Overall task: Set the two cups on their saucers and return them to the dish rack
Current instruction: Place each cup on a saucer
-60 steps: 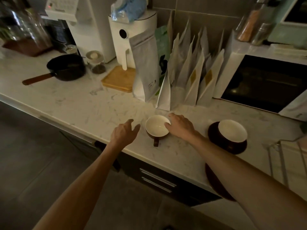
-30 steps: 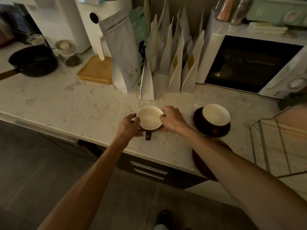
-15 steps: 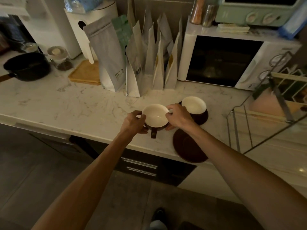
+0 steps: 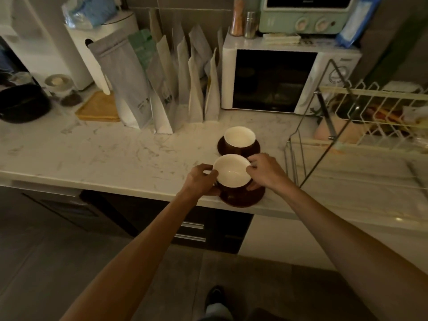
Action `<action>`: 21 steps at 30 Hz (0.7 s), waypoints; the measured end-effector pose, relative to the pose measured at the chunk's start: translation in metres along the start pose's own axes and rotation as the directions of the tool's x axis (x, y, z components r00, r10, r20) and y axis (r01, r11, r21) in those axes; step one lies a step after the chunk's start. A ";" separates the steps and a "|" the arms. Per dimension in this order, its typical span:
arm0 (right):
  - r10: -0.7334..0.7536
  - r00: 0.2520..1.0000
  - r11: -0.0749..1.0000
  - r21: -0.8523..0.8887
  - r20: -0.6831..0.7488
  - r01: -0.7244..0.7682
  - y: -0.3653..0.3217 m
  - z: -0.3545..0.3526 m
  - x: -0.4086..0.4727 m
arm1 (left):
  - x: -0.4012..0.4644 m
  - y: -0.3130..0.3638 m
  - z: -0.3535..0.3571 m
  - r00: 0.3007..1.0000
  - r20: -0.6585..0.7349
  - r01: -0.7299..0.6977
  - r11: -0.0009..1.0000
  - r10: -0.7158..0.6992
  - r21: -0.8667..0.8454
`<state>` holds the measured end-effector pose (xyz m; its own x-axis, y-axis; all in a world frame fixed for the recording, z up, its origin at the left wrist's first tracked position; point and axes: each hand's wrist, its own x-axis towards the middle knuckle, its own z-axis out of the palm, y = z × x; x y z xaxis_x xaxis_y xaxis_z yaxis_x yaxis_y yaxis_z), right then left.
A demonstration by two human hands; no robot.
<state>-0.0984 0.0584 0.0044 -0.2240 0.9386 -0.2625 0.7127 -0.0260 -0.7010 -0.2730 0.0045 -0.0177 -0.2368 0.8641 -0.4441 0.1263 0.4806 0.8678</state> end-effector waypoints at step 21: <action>0.043 0.998 0.996 -0.075 -0.052 -0.047 0.033 0.004 0.010 | 0.015 -0.012 0.029 0.999 0.024 0.031 0.995 -0.034 0.091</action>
<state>-0.0801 0.0656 -0.0238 -0.1584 0.9531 -0.2580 0.7706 -0.0441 -0.6358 -0.2499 0.0166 -0.0412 -0.2177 0.8509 -0.4782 0.2059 0.5189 0.8296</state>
